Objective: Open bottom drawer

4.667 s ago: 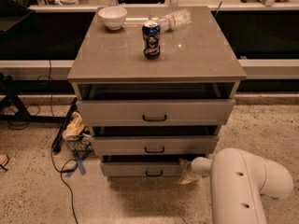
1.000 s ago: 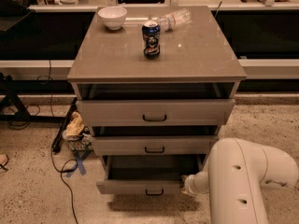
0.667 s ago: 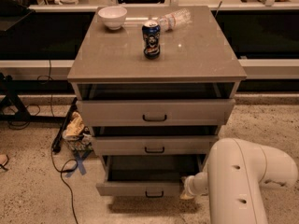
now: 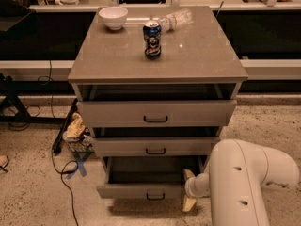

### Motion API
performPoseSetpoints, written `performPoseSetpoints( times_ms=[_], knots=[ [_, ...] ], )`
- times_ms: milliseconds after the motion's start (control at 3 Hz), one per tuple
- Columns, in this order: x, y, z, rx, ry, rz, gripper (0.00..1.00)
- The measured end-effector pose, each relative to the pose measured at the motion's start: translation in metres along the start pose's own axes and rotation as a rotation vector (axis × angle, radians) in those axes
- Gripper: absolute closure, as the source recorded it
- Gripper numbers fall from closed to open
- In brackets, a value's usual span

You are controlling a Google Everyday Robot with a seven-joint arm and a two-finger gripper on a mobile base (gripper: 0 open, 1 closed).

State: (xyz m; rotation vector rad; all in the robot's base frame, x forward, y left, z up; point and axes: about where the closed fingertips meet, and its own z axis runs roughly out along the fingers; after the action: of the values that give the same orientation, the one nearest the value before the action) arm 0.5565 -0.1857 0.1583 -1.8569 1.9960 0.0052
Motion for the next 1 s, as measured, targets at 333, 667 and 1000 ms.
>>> performPoseSetpoints(
  times_ms=[333,667,1000],
  knots=[
    [0.0,0.0,-0.001,-0.008,-0.015,-0.009,0.0],
    [0.002,-0.002,-0.009,-0.043,0.003,-0.043,0.0],
    [0.008,-0.001,-0.011,-0.095,0.013,-0.059,0.0]
  ],
)
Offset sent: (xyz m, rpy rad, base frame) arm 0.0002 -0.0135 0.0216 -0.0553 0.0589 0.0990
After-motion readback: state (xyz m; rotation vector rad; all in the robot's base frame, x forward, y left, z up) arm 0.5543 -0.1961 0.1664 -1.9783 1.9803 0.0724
